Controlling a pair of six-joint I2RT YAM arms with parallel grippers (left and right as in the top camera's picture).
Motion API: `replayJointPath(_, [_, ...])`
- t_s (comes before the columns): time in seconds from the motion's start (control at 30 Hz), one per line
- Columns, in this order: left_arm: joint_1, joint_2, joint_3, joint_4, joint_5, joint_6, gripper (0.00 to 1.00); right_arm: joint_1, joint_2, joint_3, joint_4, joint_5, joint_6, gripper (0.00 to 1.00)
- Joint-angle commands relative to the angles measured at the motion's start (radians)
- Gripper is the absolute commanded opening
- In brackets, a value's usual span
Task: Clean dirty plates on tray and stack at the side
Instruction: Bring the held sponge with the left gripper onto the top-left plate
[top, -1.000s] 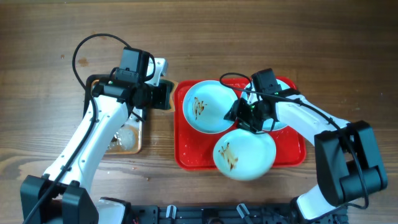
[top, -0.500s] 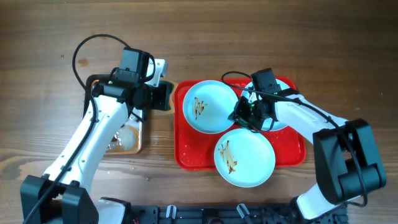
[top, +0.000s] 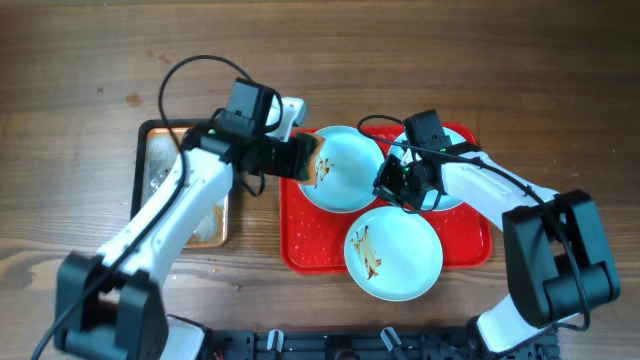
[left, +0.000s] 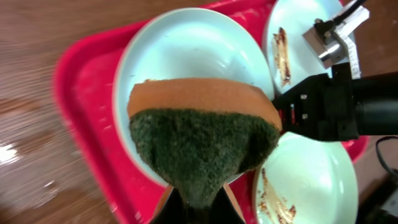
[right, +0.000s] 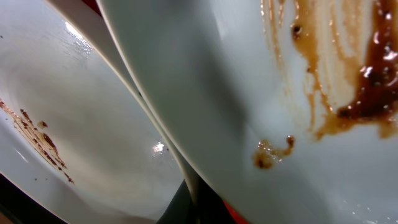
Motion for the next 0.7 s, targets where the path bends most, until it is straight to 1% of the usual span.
replayJointPath(0.0, [-0.002,0.127,-0.006,0.065,0.256,0.029,0.04,0.007,0.025,-0.005,-0.012,0.018,0.007,0.04])
replayJointPath(0.03, [-0.002,0.143,-0.006,0.076,0.272,0.029,0.04,0.007,0.025,-0.005,-0.012,0.017,0.008,0.04])
replayJointPath(0.2, [-0.002,0.283,-0.006,0.155,0.471,0.028,0.04,0.007,0.025,-0.005,-0.017,0.017,0.009,0.04])
replayJointPath(0.23, [-0.003,0.307,-0.006,0.162,0.493,0.021,0.04,0.007,0.025,-0.005,-0.018,0.018,0.013,0.04])
replayJointPath(0.4, [-0.003,0.412,-0.006,0.209,0.504,-0.007,0.04,0.008,0.025,-0.005,-0.024,0.016,0.018,0.04])
replayJointPath(0.43, [-0.003,0.425,-0.006,0.229,0.504,-0.015,0.04,0.008,0.025,-0.005,-0.026,0.014,0.019,0.04])
replayJointPath(0.5, [-0.003,0.447,-0.006,0.321,0.504,-0.063,0.04,0.008,0.025,-0.005,-0.035,0.014,0.018,0.05])
replayJointPath(0.53, [-0.003,0.451,-0.006,0.359,0.492,-0.072,0.04,0.008,0.025,-0.005,-0.038,0.014,0.019,0.04])
replayJointPath(0.6, [-0.002,0.452,-0.006,0.370,0.338,-0.092,0.04,0.008,0.025,-0.005,-0.048,0.014,0.018,0.04])
replayJointPath(0.67, [-0.002,0.452,-0.006,0.343,0.174,-0.093,0.04,0.008,0.025,-0.005,-0.055,0.014,0.018,0.04])
